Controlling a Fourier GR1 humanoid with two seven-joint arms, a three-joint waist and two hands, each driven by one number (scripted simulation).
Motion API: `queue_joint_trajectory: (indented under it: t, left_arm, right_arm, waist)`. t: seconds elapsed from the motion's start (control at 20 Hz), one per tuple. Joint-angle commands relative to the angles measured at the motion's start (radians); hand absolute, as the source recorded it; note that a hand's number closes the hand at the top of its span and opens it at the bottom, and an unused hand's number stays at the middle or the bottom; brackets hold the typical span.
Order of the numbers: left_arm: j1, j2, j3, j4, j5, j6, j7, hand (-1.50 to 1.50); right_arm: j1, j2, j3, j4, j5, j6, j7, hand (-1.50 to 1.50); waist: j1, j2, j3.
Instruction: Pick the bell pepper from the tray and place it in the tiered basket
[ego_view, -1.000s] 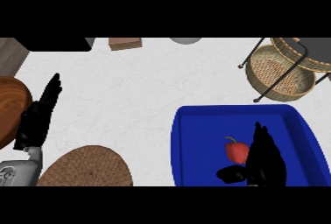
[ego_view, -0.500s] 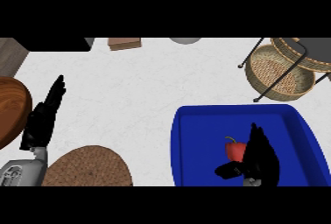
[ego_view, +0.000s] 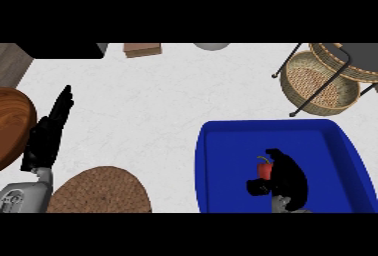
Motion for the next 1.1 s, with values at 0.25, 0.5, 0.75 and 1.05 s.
queue_joint_trajectory:
  t: [0.25, 0.5, 0.75, 1.05]
  left_arm:
    - [-0.033, -0.020, 0.017, 0.040, -0.047, 0.000, 0.005, 0.00]
    - [0.033, -0.038, 0.019, -0.003, -0.044, 0.007, -0.023, 0.00]
    - [0.020, 0.001, 0.052, -0.066, -0.005, -0.056, 0.029, 0.00]
    - [0.014, -0.031, 0.008, -0.035, -0.035, -0.031, 0.004, 0.00]
  right_arm:
    - [-0.082, -0.012, 0.002, 0.095, 0.062, 0.083, 0.003, 1.50]
    - [0.004, 0.004, 0.053, -0.041, 0.020, -0.036, 0.045, 1.50]
    - [-0.034, 0.004, 0.127, -0.150, 0.039, -0.006, 0.040, 1.50]
    - [-0.196, -0.011, 0.311, -0.072, -0.090, 0.160, -0.363, 1.50]
  waist:
    - [-0.002, 0.000, 0.000]
    - [-0.002, -0.002, 0.000]
    - [0.000, -0.002, 0.000]
    - [0.033, 0.000, 0.001]
